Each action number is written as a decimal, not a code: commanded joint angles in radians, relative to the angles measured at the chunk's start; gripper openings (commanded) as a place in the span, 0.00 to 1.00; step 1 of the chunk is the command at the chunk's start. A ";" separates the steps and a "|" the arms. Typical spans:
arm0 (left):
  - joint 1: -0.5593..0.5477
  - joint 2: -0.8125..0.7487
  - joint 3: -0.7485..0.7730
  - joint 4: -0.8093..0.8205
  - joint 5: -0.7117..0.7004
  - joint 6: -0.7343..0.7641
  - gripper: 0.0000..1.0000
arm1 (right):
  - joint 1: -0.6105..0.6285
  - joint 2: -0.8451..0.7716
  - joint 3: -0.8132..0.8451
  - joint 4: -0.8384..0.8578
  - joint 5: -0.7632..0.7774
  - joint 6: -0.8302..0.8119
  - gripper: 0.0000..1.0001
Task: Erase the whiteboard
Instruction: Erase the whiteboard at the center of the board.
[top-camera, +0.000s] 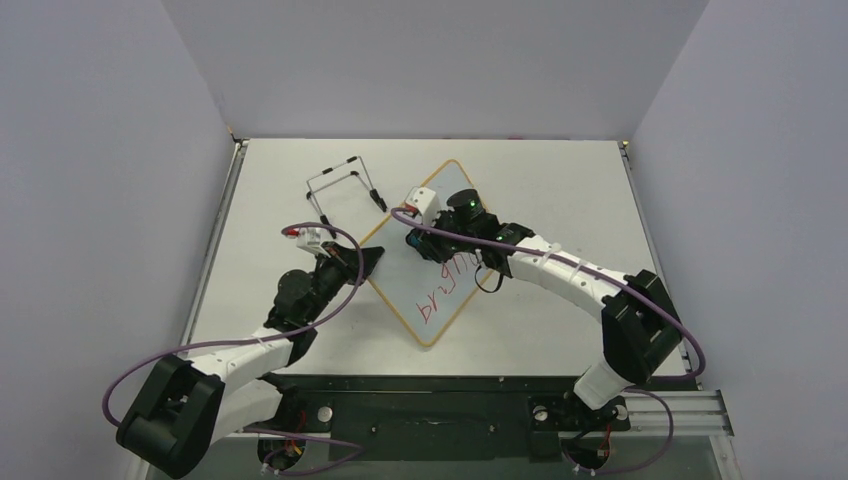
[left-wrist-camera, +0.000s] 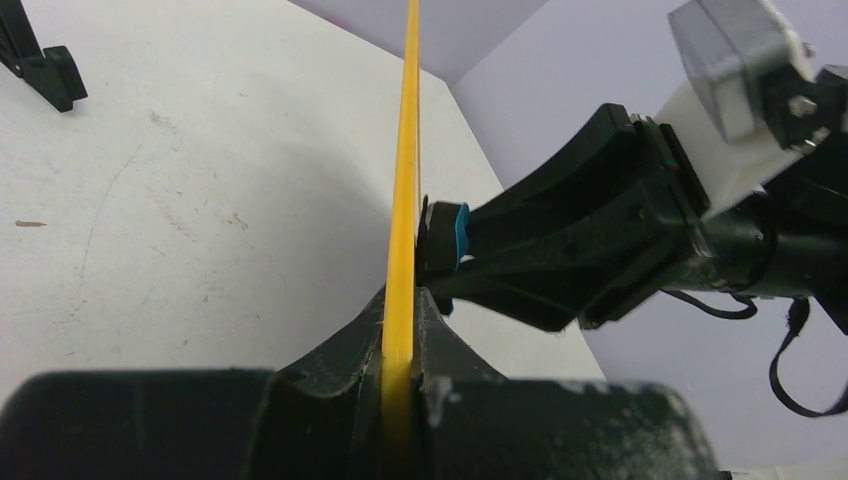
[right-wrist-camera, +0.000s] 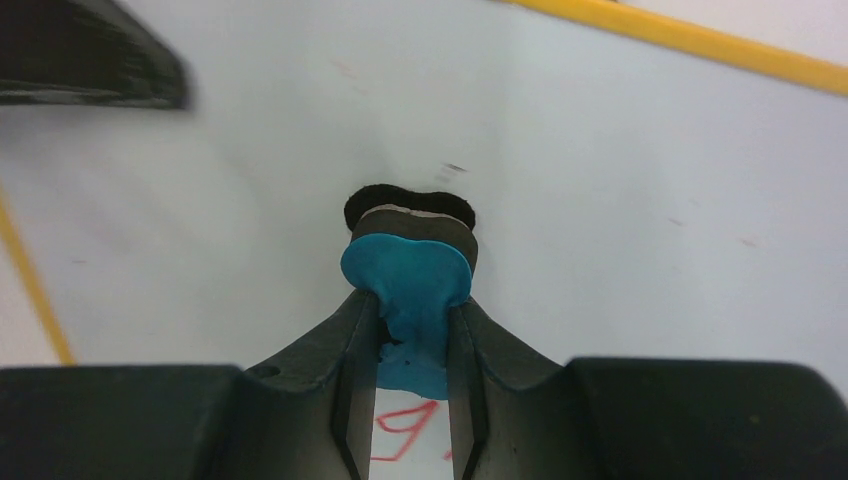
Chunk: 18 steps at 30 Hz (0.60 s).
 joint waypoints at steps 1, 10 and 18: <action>0.018 0.007 0.053 0.113 0.036 -0.018 0.00 | -0.137 -0.041 -0.024 0.060 0.105 0.024 0.00; 0.030 0.124 0.086 0.203 0.004 -0.097 0.00 | -0.178 -0.006 -0.056 0.061 0.047 -0.022 0.00; 0.077 0.160 0.107 0.202 -0.016 -0.139 0.00 | 0.001 -0.007 -0.065 -0.051 -0.050 -0.214 0.00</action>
